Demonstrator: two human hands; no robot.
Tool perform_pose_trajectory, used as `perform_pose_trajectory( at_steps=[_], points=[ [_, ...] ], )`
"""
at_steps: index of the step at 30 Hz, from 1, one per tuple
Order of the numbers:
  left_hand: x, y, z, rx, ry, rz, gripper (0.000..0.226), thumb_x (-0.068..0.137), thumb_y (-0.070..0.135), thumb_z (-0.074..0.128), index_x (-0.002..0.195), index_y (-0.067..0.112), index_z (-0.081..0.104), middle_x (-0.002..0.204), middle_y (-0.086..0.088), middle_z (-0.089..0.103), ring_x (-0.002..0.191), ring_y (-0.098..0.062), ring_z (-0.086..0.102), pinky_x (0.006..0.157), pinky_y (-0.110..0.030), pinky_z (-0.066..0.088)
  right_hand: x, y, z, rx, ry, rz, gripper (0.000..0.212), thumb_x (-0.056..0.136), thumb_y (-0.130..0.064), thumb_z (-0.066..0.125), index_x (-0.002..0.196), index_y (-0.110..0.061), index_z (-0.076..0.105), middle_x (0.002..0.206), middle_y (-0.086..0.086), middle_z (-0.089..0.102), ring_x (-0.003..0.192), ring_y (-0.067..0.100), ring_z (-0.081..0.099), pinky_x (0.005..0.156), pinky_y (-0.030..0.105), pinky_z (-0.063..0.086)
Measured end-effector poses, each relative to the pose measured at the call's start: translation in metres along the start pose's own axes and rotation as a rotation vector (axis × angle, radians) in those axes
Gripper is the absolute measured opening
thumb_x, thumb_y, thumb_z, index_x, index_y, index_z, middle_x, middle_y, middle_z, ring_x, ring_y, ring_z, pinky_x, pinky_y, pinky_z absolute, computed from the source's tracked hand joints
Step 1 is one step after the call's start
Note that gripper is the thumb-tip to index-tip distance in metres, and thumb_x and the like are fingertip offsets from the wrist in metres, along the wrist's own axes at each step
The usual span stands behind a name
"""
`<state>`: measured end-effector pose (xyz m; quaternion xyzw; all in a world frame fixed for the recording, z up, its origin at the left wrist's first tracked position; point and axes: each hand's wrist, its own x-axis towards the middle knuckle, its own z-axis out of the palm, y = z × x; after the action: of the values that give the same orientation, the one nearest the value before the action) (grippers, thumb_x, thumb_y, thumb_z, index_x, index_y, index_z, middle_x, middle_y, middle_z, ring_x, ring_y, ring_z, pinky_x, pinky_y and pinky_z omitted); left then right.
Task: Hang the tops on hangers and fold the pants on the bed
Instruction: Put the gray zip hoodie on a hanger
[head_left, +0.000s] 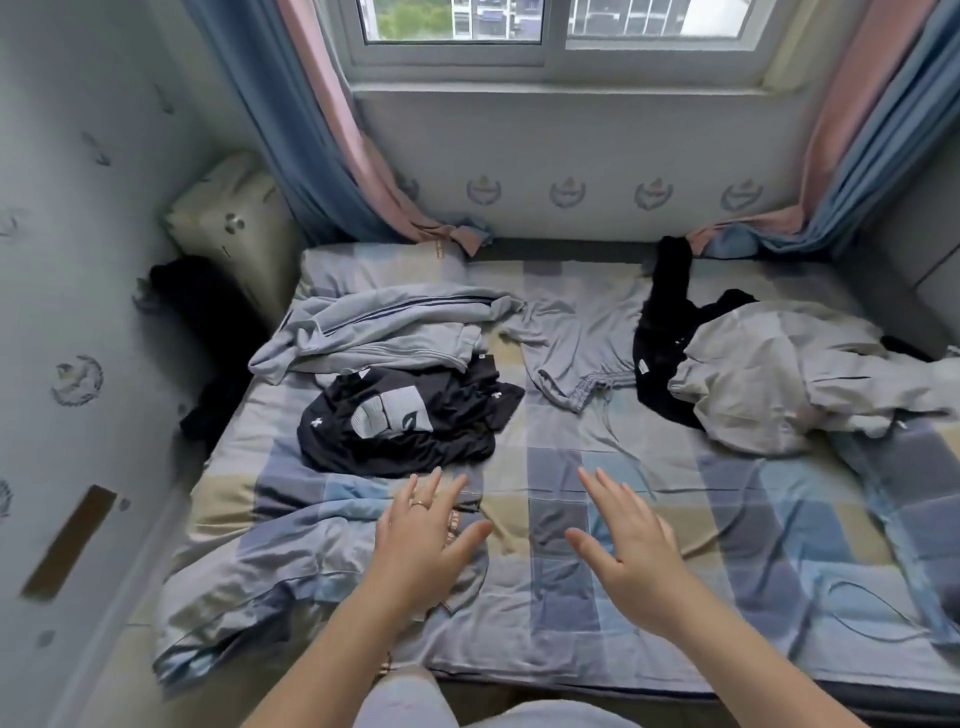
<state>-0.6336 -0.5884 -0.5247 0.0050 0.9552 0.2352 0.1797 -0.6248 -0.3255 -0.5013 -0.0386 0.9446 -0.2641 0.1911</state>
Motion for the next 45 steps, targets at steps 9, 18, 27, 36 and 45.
perform_pose_trajectory(
  at_steps=[9,18,27,36,45],
  points=[
    [0.125,-0.052,-0.024,-0.032,-0.049,0.002,0.067,0.096,0.069,0.036,0.155,0.043,0.023,0.167,0.012,0.011,0.153,-0.012,-0.002,0.119,-0.045,0.01,0.119,-0.019,0.003,-0.021,0.015,0.015,0.067,0.098,-0.063,0.032,0.154,-0.05,-0.003,0.165,-0.022,-0.003,0.152,0.006,-0.007,0.121,0.042,0.004],
    [0.325,-0.216,-0.046,0.047,-0.226,0.032,0.068,0.094,0.072,0.034,0.155,0.044,0.02,0.167,0.011,0.01,0.153,-0.014,-0.003,0.12,-0.046,0.011,0.351,-0.055,0.094,-0.025,0.002,0.157,0.068,0.1,-0.06,0.033,0.156,-0.046,-0.002,0.166,-0.017,-0.001,0.154,0.012,-0.002,0.122,0.043,0.008],
    [0.541,-0.271,0.013,0.083,-0.324,0.115,0.069,0.095,0.063,0.046,0.155,0.04,0.021,0.168,0.003,0.009,0.154,-0.02,-0.001,0.121,-0.045,0.013,0.541,-0.013,0.159,-0.014,-0.081,0.366,0.066,0.101,-0.054,0.041,0.157,-0.043,0.009,0.165,-0.013,0.015,0.152,0.013,0.013,0.118,0.046,0.02],
    [0.763,-0.285,0.108,0.454,-0.037,0.255,0.086,0.072,0.091,0.044,0.144,0.047,0.027,0.163,0.0,0.023,0.141,-0.042,0.028,0.11,-0.058,0.027,0.707,0.059,0.238,0.143,-0.036,0.386,0.069,0.098,-0.042,0.055,0.156,-0.041,0.018,0.154,-0.006,0.041,0.13,0.021,0.047,0.097,0.031,0.037],
    [0.801,-0.344,0.174,0.316,0.151,0.374,0.073,0.085,0.067,0.033,0.149,0.034,0.042,0.157,-0.001,0.04,0.146,-0.045,0.022,0.115,-0.067,0.01,0.822,0.087,0.271,0.199,0.038,0.178,0.078,0.095,-0.008,0.051,0.153,-0.05,0.021,0.142,-0.004,0.048,0.123,0.019,0.052,0.105,0.035,0.042]
  ],
)
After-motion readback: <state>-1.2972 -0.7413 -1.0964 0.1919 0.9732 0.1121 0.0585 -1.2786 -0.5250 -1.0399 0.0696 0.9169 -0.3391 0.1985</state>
